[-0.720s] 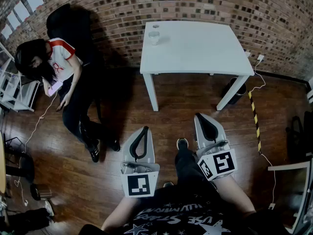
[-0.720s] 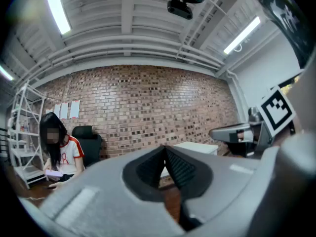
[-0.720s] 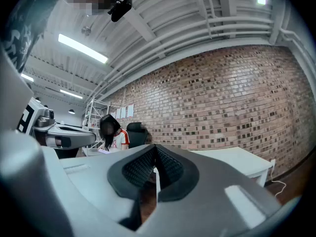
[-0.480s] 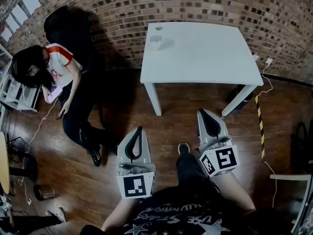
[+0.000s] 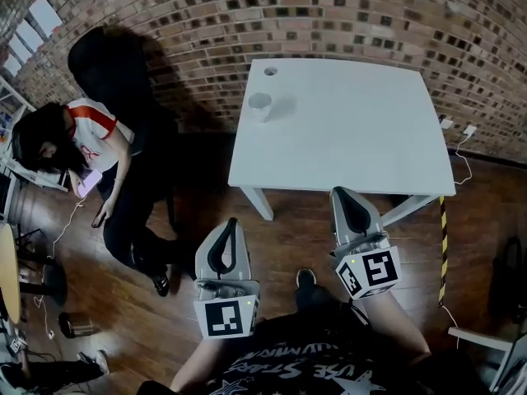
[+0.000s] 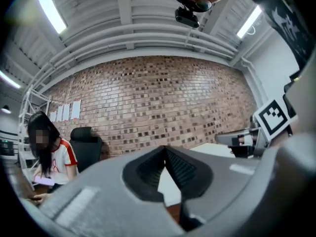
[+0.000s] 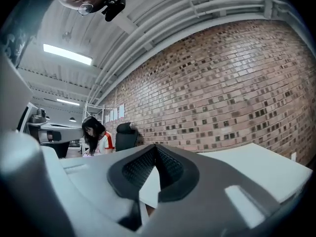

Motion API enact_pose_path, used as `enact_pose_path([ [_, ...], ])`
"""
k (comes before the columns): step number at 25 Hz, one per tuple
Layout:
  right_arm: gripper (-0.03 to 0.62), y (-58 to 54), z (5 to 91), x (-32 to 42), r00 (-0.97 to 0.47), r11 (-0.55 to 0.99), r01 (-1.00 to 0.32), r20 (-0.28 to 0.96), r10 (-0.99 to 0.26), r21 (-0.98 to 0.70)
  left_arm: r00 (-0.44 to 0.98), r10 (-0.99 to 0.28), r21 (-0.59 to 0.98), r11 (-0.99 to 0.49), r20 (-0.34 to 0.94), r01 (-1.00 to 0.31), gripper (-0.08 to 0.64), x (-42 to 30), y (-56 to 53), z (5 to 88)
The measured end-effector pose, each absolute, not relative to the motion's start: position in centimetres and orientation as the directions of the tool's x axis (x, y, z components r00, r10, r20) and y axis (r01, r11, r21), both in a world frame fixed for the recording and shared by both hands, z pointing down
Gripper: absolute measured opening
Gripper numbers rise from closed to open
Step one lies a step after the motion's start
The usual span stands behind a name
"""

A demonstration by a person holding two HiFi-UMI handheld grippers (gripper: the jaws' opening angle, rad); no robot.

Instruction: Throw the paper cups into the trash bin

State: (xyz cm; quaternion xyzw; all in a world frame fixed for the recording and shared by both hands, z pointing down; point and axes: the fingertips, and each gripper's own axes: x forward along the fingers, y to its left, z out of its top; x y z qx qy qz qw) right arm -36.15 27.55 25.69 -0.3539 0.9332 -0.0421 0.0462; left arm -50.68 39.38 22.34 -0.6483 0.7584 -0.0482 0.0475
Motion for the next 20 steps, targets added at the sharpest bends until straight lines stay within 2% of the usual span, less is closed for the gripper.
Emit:
enact_pose_path([
  [9,0.006,22.8,28.3,-41.2,-0.839,0.829,-0.537,-0.003,-0.544,-0.154,-0.248,-0.969,-0.166,0.243,0.008,-0.956,0.005,-53.4,35.6,22.3],
  [12,0.006,21.8,29.3,-42.4,-0.842,0.830,-0.533,0.010,-0.539,-0.167,-0.264,-0.965,-0.166,0.260,0.004,-0.951,0.005,-54.4,34.5,22.6],
  [20,0.008,18.7,30.2,-44.7,-0.829,0.822,-0.559,0.046,-0.558,-0.109,-0.189,-0.982,-0.151,0.185,0.011,-0.971,0.005,-57.2,28.7,24.5],
])
